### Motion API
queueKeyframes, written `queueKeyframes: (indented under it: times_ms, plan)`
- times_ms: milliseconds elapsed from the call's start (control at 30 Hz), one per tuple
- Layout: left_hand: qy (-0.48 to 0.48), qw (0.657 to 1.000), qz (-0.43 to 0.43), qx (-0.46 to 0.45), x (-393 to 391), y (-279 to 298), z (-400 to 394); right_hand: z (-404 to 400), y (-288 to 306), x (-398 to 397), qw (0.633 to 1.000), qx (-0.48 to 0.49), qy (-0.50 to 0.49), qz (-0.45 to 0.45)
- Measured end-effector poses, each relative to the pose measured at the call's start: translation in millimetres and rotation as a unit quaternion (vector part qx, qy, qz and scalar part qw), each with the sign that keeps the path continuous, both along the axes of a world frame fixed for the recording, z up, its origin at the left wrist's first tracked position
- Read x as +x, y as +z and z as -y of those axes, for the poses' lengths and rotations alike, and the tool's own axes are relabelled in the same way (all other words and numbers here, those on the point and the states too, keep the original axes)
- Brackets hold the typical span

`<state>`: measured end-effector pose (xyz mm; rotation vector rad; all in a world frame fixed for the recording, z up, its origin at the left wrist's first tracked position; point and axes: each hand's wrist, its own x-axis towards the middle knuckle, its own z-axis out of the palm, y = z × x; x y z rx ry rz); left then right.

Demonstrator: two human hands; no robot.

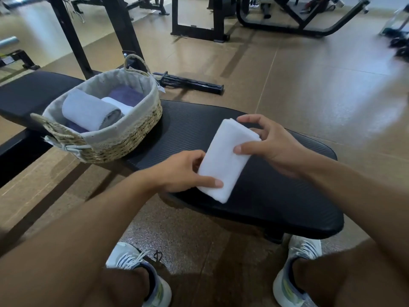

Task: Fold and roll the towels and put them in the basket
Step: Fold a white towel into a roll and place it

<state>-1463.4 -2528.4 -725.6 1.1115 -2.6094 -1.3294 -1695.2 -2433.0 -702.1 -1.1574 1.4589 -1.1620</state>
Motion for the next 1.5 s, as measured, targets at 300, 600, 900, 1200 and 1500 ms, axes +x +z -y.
queueKeyframes:
  times_ms: [300, 600, 900, 1200, 1500]
  plan:
    - [0.105, 0.963, -0.244, -0.034, -6, 31, -28, -15, 15, 33, 0.991, -0.109, 0.024, -0.077]
    - [0.089, 0.972, -0.211, -0.047, 5, 30, -21, -15, -2, 30, 0.928, 0.042, 0.197, -0.313]
    - [0.074, 0.983, -0.167, -0.017, 20, 17, -4, -8, 3, 16, 0.903, 0.001, 0.149, -0.404]
    - [0.068, 0.991, -0.056, -0.100, 8, 12, -2, -4, -5, 21, 0.882, 0.030, 0.189, -0.430]
    - [0.111, 0.975, -0.188, -0.040, 3, 8, 2, -2, -1, 11, 0.932, 0.036, 0.150, -0.327]
